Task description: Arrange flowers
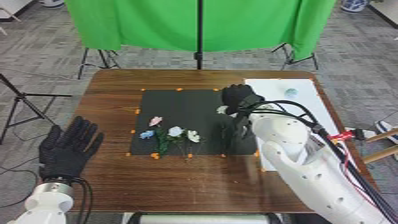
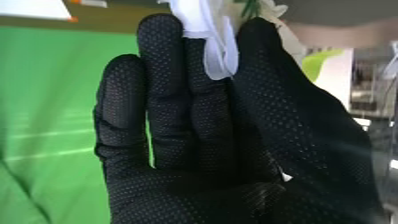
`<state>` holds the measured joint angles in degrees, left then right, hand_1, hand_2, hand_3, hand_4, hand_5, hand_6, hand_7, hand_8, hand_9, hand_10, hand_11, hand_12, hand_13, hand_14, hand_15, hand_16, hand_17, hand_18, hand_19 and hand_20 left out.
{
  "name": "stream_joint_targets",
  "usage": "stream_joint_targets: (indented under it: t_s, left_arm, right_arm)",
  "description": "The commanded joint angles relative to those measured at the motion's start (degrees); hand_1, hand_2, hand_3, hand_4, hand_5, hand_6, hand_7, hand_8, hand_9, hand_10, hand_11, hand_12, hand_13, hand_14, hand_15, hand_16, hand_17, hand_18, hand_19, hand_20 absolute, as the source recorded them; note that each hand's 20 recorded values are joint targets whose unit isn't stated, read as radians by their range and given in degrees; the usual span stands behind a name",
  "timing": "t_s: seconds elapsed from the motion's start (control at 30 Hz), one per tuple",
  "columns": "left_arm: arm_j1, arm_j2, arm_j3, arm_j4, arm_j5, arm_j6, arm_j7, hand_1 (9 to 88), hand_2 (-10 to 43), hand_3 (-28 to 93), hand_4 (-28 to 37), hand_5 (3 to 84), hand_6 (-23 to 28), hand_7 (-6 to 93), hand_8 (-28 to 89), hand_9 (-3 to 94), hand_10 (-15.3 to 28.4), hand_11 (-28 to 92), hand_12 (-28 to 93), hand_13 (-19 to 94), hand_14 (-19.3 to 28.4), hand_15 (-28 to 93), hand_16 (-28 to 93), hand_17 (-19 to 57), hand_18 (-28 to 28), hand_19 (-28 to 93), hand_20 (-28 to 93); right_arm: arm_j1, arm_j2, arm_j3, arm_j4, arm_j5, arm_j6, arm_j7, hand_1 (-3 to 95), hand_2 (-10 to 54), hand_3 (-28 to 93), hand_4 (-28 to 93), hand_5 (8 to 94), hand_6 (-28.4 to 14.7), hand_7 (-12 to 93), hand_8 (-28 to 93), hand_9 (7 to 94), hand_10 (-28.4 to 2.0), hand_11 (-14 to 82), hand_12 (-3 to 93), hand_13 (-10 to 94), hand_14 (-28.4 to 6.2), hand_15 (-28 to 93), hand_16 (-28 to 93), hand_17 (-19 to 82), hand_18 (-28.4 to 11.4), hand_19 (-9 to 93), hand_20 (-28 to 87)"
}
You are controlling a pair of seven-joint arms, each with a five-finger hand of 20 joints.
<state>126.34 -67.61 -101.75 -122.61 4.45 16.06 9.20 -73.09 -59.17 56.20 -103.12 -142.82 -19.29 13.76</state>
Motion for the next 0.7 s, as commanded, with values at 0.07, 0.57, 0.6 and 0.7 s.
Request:
stream_joint_targets:
  t_s: [0.07,0.57,0.6,0.7]
  left_arm:
    - [1.6,-0.14,-1.18,-0.41,-1.70,0.45,0.68,29.7,13.7,73,-28.3,48.8,9.1,16.6,-8,41.9,15.3,25,15,31,15.6,44,-5,-4.5,15.3,37,20]
    - [1.6,0.34,-1.22,-0.81,-1.20,0.67,0.59,29.6,13.7,73,-28.3,48.6,9.0,16.7,-9,42.1,15.4,26,15,32,15.5,44,-5,-4.5,15.3,37,20]
    - [1.7,0.38,-1.14,-0.95,-1.22,1.31,0.72,29.7,13.8,73,-28.3,48.6,9.1,16.7,-9,42.0,15.4,26,15,32,15.5,44,-5,-4.5,15.3,37,20]
    - [1.6,0.30,-1.08,-0.83,-1.44,1.33,0.97,29.6,13.6,73,-28.3,48.4,9.2,16.5,-9,41.2,15.4,26,15,30,15.2,43,-5,-4.6,15.3,37,20]
  right_arm:
    - [-2.3,0.7,-0.2,-0.3,-5.5,-1.0,-3.1,61.8,-8.1,62,-28,72.2,-1.6,27,3,80.8,-11.1,9.7,42.3,68,-7.3,37,40,31,-21.8,78,38]
    - [-4.4,0.8,2.4,-4.5,-2.6,-8.2,-0.6,53.2,-9.5,68,-28,65.1,-3.6,21,-1,66.4,-16.3,19.6,19.2,62,-12.6,44,24,30,-23.5,79,35]
    - [-4.7,0.9,2.7,-4.9,-2.1,-8.0,-0.3,51.6,-9.5,71,-28,63.4,-3.4,21,-7,65.1,-16.8,19.5,18.8,62,-12.8,46,22,30,-23.7,80,35]
    - [-5.2,1.0,3.8,-6.0,-0.5,-7.7,0.3,50.1,-9.5,73,-28,61.0,-3.9,19,-12,63.4,-17.1,19.1,18.5,61,-13.1,46,21,30,-23.8,80,35]
